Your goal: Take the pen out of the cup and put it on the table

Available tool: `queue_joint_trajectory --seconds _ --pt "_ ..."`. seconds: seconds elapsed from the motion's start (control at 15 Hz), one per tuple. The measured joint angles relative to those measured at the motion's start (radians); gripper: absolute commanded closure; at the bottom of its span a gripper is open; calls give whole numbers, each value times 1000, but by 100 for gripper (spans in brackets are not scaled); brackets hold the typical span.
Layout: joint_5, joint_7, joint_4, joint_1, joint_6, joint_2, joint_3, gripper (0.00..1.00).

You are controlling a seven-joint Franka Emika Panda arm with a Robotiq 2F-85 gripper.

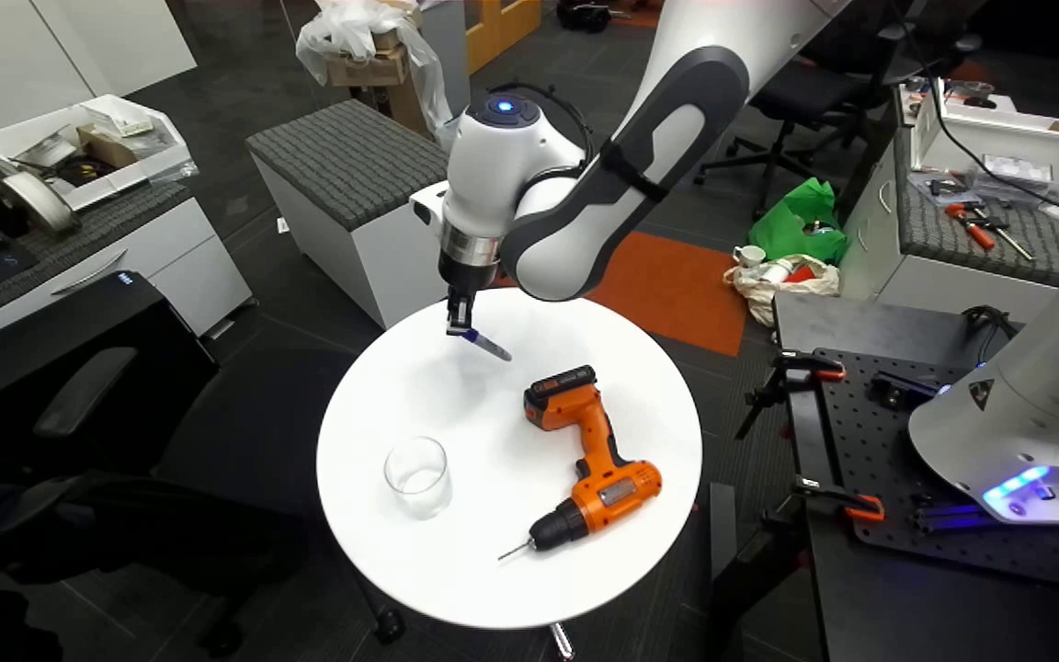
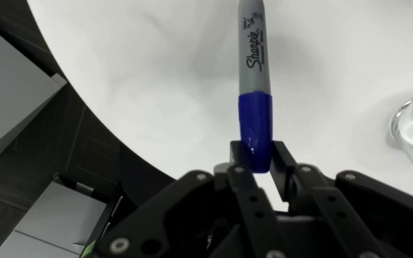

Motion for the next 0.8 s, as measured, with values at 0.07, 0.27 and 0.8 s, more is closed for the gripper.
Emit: queue_joint_trajectory --seconds 0.07,0.27,0.8 --pt "11 -1 25 -10 -30 20 7 94" --pt "52 -1 104 -32 -138 69 27 94" --pt "150 -2 286 -48 -427 136 44 42"
